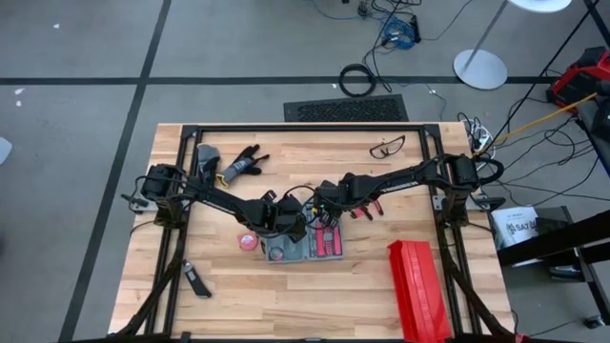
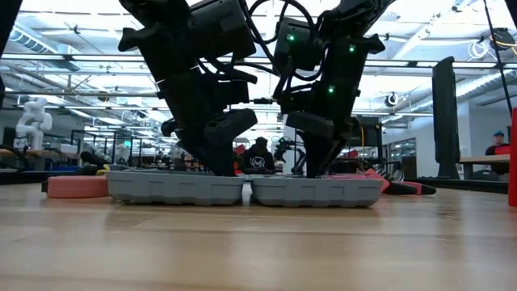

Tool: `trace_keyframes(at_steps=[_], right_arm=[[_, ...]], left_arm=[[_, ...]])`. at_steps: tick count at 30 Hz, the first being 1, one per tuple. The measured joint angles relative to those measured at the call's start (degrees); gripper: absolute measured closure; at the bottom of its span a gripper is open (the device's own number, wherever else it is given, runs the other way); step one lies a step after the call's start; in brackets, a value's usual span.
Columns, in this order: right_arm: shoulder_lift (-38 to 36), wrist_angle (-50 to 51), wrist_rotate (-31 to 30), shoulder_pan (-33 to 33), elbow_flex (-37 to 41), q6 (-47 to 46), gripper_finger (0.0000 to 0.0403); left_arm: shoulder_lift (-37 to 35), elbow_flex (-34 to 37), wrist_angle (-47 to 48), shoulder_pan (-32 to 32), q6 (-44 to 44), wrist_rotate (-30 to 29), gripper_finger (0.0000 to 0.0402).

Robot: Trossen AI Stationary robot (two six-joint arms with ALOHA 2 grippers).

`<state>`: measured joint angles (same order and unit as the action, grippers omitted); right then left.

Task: Prefit tool cases
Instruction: Remove the red hammer from the gray prefit tools case

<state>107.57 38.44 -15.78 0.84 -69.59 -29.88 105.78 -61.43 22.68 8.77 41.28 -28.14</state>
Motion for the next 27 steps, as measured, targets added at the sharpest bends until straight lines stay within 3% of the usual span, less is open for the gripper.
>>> trace_keyframes(at_steps=[7,18,27], right_arm=[[0.33,-0.39,2.17,-0.09,0.72,-2.26,0.0254],[3.85,-6.86,-0.75,0.59,2.69,0.51,0.0254],[-7.47,-4.43,-8.77,-2.02,1.93,4.62,0.0255]], left_arm=[[0.0,0.0,0.17,0.38,1.41,-0.4,0.0265],[0.0,0.0,0.51,0.58,1.46,-1.08,0.0265],[-0.02,-0.02,0.1,0.6,1.33,-2.36,0.0265]])
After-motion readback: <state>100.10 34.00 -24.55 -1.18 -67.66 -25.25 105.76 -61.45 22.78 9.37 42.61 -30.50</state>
